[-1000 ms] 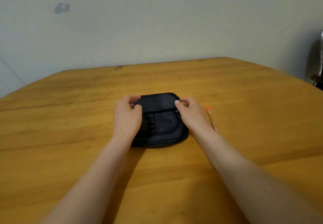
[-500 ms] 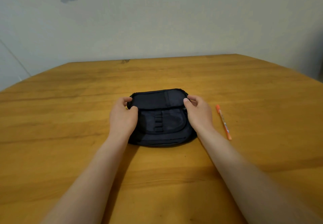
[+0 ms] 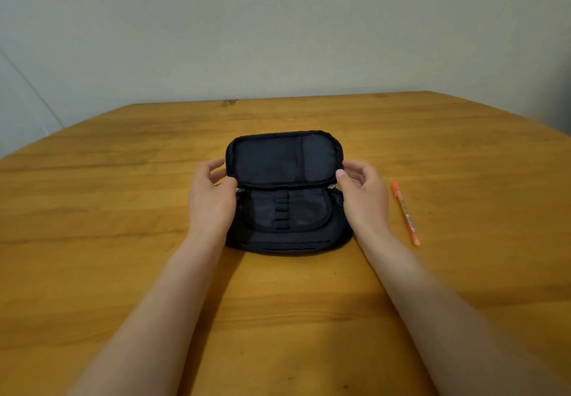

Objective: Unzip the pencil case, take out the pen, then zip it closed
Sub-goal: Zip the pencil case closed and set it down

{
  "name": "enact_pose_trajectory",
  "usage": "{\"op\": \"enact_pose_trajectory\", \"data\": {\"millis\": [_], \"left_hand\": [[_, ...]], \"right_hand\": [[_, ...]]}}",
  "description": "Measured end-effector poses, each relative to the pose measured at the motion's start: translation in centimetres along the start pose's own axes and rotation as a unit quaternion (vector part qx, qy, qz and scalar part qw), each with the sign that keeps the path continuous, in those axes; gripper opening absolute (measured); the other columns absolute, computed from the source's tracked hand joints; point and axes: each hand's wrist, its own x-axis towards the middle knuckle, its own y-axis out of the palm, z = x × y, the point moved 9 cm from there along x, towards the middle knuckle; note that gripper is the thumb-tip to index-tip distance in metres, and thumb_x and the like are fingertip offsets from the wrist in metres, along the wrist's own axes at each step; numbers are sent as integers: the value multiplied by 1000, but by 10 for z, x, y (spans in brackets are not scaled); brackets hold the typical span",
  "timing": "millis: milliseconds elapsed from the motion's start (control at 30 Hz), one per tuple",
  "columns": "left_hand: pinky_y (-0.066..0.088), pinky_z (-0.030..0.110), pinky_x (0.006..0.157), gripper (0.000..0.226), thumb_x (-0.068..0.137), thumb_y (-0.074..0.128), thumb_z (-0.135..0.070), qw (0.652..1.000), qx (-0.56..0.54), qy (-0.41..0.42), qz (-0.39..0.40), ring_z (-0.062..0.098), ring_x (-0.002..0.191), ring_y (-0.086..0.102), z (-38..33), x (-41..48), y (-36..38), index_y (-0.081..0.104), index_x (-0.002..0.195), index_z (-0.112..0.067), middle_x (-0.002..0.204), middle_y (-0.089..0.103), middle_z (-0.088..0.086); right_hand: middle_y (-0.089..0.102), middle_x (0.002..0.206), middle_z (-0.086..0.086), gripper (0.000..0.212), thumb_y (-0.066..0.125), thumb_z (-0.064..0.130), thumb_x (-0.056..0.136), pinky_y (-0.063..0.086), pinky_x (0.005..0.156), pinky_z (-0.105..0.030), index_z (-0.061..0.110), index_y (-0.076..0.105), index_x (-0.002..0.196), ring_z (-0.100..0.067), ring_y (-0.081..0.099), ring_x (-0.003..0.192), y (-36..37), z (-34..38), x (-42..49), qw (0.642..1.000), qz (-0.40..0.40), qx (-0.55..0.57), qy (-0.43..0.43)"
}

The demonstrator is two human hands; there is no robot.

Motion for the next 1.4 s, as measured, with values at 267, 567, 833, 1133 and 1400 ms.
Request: {"op": "enact_pose_trajectory", "data": {"millis": [267,567,833,1133,1400], "left_hand": [[37,16,65,41,95,47,-19,1000,-3,23,-8,-3,93,56,-3,-1,-2,47,133,-34,126,57,-10],[44,33,90,41,100,31,-37,999,-34,23,-18,13,110,58,-8,-5,-2,42,138,-31,129,56,-3],[46,36,92,48,98,26,-50,998,-56,12,-14,14,108,59,-8,-8,-1,54,128,-25,126,57,-2],[37,49,105,78,74,20,-77,998,-42,-34,-28,17,114,58,3,-7,-6,53,125,-27,124,60,-4],[42,41,86,44,88,25,-67,999,1,-8,-48,23,99,58,-4,-9,-8,48,88,-30,94,57,-6]], "right_hand": [[63,111,15,32,57,34,92,45,73,-17,28,57,123,8,59,90,0,3,-2,1000,6,0,-9],[65,109,18,50,40,61,88,52,94,-39,33,56,127,-5,64,101,5,5,-7,1000,20,15,2],[70,96,13,47,30,78,80,52,93,-49,41,59,86,-13,67,96,4,8,-11,1000,13,17,16],[63,88,8,56,26,74,83,51,86,-44,28,58,83,-13,61,90,0,13,-14,1000,0,-20,8],[56,75,12,54,27,70,87,37,61,-28,25,55,76,-3,51,70,0,13,-16,998,-2,-59,-10]]}}
